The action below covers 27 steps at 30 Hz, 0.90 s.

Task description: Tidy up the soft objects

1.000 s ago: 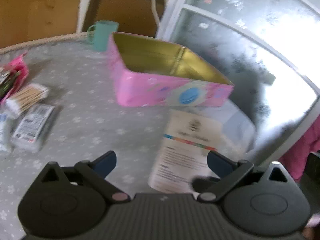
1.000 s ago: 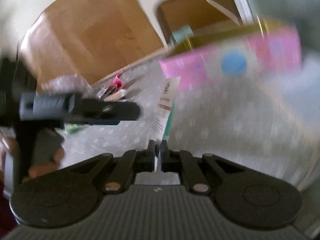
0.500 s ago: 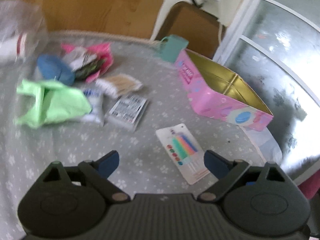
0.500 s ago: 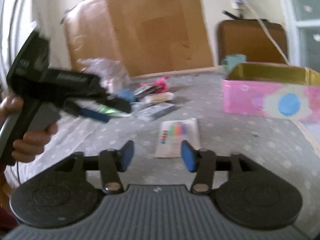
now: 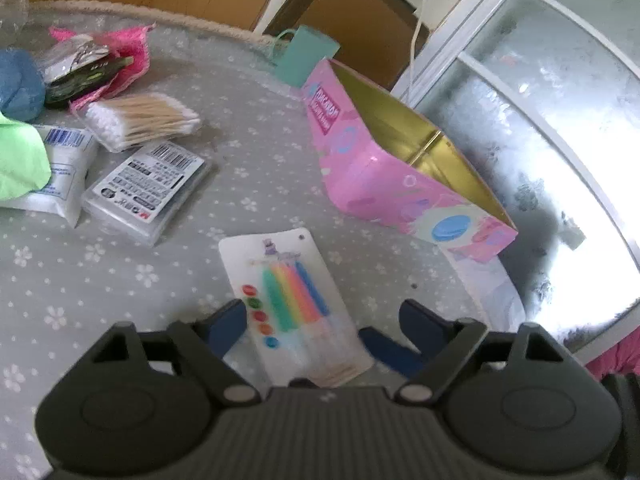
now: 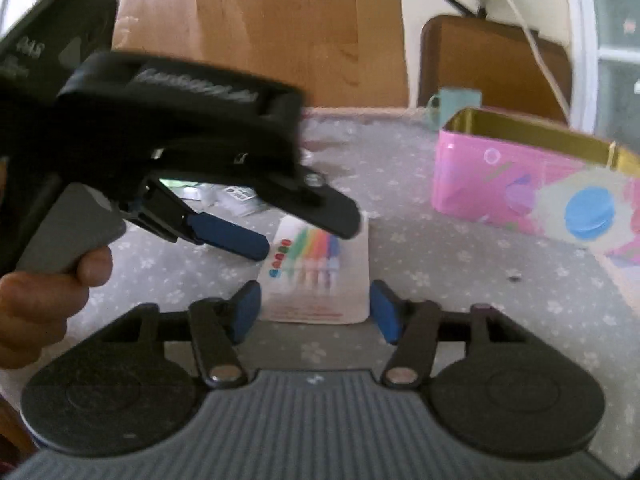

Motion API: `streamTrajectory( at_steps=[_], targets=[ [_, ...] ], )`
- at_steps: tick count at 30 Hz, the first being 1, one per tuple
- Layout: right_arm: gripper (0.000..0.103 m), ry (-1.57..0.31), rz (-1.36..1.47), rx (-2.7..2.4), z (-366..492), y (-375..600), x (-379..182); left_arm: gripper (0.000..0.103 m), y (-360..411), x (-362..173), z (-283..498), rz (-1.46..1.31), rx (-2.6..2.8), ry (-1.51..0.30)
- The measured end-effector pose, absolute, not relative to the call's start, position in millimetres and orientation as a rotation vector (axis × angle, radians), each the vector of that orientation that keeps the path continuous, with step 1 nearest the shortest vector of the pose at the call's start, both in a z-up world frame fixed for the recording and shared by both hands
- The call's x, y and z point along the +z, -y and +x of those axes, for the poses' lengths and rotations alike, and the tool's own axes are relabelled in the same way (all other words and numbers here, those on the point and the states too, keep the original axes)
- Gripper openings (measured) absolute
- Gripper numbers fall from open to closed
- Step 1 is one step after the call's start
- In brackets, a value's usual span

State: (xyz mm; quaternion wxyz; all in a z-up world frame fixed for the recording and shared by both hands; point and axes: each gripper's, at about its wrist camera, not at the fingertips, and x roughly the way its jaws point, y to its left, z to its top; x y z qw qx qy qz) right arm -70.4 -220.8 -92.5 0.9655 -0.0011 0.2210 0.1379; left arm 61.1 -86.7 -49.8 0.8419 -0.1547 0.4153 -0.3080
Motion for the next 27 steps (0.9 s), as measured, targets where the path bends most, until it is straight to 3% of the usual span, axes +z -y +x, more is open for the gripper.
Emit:
streamTrajectory(
  at_steps=[8, 18, 20, 21, 22, 23, 24, 25, 27],
  targets=[
    [0.056, -0.346, -0.008, 0.194, -92.2, 223.5, -83.3, 0.066, 105.5, -33.5, 45.0, -0.272, -0.720, -0.809],
    [0.056, -0.157, -0.044, -0.003, -59.8, 295.2, -27.7, 0.066, 184.8, 51.0, 87.4, -0.170, -0.885, -0.657],
    [0.057, -0.154, -0.045, -0.045, -40.1, 317.8, -20.5, 0.072, 218.4, 59.4, 109.3, -0.141, -0.903, -0.638],
    [0.058, -0.160, -0.043, -0.068, -25.1, 332.4, -18.2, 0.079, 235.5, 60.6, 120.1, -0.130, -0.914, -0.636],
    [0.063, -0.169, -0.051, -0.090, -13.3, 343.0, -18.1, 0.090, 251.5, 60.7, 132.1, -0.123, -0.924, -0.636],
    [0.070, -0.191, -0.077, -0.128, 0.1, 353.3, -20.7, 0.092, 268.8, 58.1, 146.6, -0.122, -0.928, -0.642],
    [0.077, -0.208, -0.101, -0.179, 11.6, 360.9, -26.1, 0.087, 279.9, 54.0, 156.9, -0.122, -0.907, -0.652],
    [0.074, -0.218, -0.105, -0.223, 13.1, 367.4, -29.4, 0.080, 288.2, 49.7, 165.0, -0.116, -0.864, -0.658],
    [0.065, -0.208, -0.025, -0.217, -1.6, 380.6, -30.0, 0.079, 287.2, 42.8, 174.1, -0.121, -0.802, -0.684]
  ],
)
